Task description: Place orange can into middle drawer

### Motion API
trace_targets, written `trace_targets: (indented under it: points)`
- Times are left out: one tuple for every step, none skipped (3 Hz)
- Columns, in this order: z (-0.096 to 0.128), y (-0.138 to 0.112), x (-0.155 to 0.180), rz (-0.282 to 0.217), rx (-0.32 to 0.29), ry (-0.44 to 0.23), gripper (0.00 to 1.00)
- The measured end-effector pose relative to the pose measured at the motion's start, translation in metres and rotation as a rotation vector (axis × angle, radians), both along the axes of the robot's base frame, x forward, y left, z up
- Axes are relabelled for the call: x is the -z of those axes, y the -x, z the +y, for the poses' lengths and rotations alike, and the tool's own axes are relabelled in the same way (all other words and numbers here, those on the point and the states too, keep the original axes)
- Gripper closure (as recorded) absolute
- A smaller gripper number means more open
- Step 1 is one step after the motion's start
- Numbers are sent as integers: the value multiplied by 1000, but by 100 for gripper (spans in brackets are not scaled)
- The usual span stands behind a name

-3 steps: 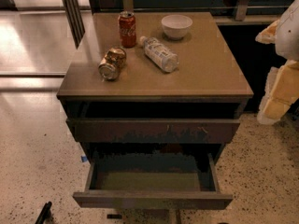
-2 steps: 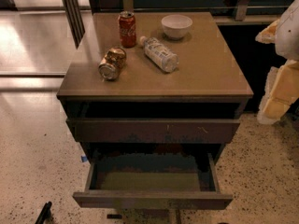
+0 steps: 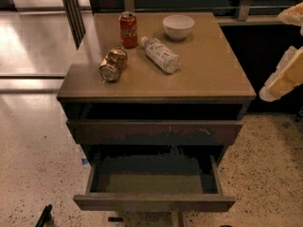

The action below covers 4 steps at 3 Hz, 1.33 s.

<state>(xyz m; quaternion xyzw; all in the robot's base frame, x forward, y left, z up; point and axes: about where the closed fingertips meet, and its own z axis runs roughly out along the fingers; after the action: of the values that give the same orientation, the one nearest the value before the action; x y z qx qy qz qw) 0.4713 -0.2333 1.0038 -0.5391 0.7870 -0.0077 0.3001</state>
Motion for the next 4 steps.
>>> trace_targets:
  points:
    - [-35,-42,-4,-109,129,-259,0]
    - [-36,-59,-4,-138,162,-382,0]
    - [-33,-57,-7,-139,156,-378,0]
    - [-30,-67,-2,-117,213,-389,0]
